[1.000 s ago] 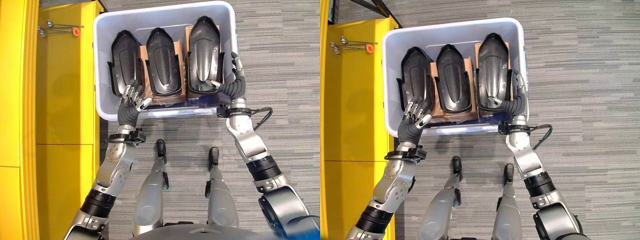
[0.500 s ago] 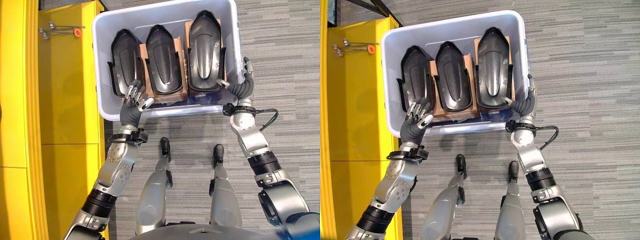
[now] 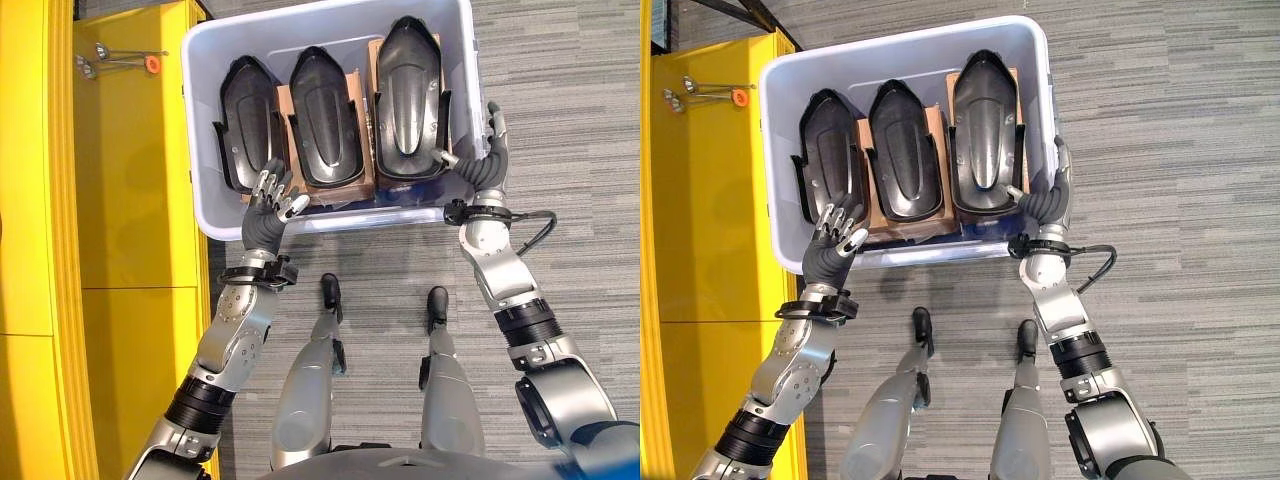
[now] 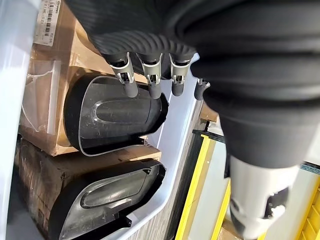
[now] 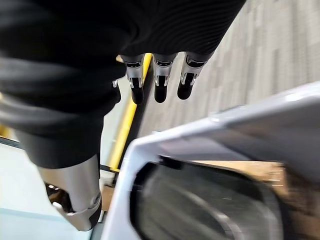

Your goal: Move parts from the plastic box to the shelf.

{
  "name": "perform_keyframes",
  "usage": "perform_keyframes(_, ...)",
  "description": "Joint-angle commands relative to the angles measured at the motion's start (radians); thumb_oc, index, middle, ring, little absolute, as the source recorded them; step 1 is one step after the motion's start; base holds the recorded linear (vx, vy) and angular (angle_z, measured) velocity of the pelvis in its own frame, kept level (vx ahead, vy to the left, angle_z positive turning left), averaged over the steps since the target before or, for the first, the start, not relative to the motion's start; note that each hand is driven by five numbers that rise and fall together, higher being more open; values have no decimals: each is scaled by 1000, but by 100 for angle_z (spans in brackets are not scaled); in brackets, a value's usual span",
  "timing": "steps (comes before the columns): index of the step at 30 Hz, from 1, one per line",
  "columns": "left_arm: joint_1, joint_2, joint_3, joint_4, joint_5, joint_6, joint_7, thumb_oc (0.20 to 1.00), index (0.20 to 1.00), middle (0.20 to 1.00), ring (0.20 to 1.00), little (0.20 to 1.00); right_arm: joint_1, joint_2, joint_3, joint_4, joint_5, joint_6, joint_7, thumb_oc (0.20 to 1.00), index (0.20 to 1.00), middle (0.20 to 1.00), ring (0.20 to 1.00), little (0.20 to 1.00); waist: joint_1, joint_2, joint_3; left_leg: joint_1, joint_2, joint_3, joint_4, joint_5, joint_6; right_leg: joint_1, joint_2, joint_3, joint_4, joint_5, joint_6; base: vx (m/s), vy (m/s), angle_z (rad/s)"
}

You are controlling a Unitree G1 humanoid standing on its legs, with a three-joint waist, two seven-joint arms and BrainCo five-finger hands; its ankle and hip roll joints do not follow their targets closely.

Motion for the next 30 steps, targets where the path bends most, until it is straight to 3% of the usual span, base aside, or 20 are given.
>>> perform_keyframes(1,-18,33,18,-110,7,-66,3,1000,1000,1000,1000,1000,-14,-19,-20,-77,-66,-41,-18,1000,1000,1000,1000,1000,12,-19,-41,13,42,-38,52,-18,-46,-117,-34,61,121,88,-13,0,0,0)
perform_keyframes(12,-26,45,14,-119,14,-70,14,1000,1000,1000,1000,1000,-22,-34,-34,-207,-138,-52,-41,1000,1000,1000,1000,1000,7,-29,-42,4,40,-46,54,-19,-45,-118,-31,66,117,88,-14,0,-1,1)
perform_keyframes(30,-26,51,0,-122,-11,-78,-4,1000,1000,1000,1000,1000,-135,-31,62,-71,-103,-46,20,1000,1000,1000,1000,1000,33,-22,-32,-17,34,-65,59,-14,-42,-127,-27,62,117,88,-19,-1,-1,1)
